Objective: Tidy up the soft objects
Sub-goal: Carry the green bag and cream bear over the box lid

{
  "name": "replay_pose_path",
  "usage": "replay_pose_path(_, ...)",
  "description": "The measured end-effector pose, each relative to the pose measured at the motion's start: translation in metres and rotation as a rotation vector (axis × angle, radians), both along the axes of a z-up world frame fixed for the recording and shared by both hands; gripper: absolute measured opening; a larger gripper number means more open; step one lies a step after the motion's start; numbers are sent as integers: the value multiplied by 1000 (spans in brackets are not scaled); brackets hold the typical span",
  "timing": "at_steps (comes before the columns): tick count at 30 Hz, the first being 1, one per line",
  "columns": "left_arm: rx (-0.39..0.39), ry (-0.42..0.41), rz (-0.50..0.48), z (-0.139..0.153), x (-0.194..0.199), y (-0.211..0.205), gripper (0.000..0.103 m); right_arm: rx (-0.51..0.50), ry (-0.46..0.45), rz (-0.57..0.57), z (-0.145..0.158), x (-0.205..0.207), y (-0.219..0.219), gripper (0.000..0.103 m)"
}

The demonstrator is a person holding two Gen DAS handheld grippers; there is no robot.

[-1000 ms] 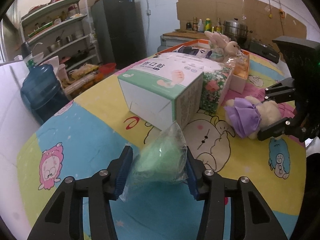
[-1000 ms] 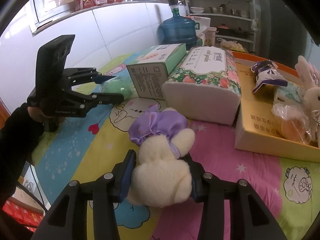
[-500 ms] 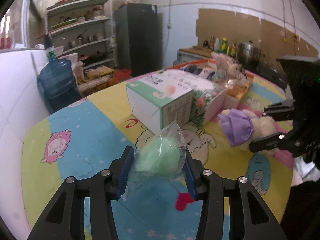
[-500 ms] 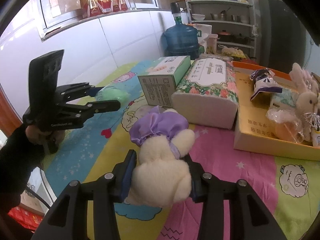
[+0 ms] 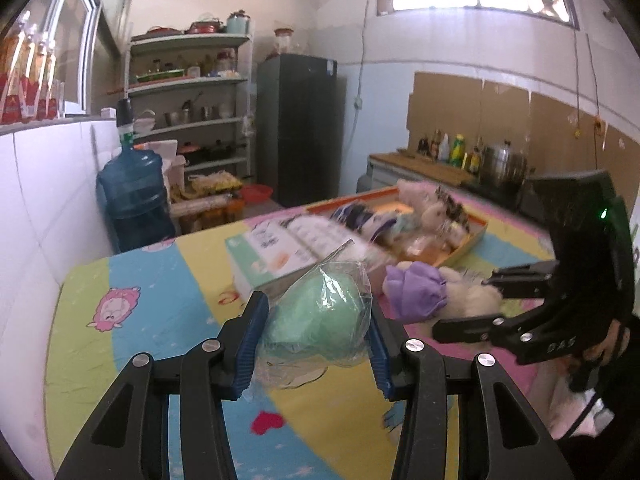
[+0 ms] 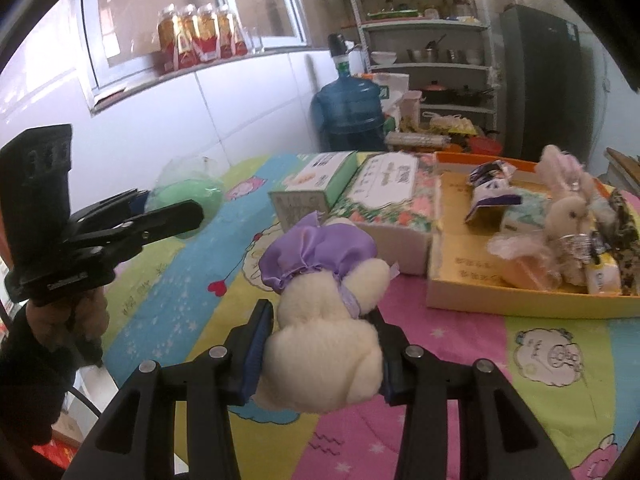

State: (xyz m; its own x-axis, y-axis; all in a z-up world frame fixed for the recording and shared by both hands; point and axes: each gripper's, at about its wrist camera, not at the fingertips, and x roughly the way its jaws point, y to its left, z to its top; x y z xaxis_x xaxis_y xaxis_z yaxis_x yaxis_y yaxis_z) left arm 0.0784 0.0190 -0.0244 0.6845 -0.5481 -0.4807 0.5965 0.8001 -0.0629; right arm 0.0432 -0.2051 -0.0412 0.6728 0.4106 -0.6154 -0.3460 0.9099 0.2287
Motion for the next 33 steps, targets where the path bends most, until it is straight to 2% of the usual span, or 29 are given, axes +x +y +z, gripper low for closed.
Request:
replay_pose_path(16,-119,30,4,21,3,-74,48,32,-79,-152,21,-17,-85,45)
replay_pose_path(33,-173,37,25,32,21,-163,48,-5,-177,-283,49,-15,-180,45)
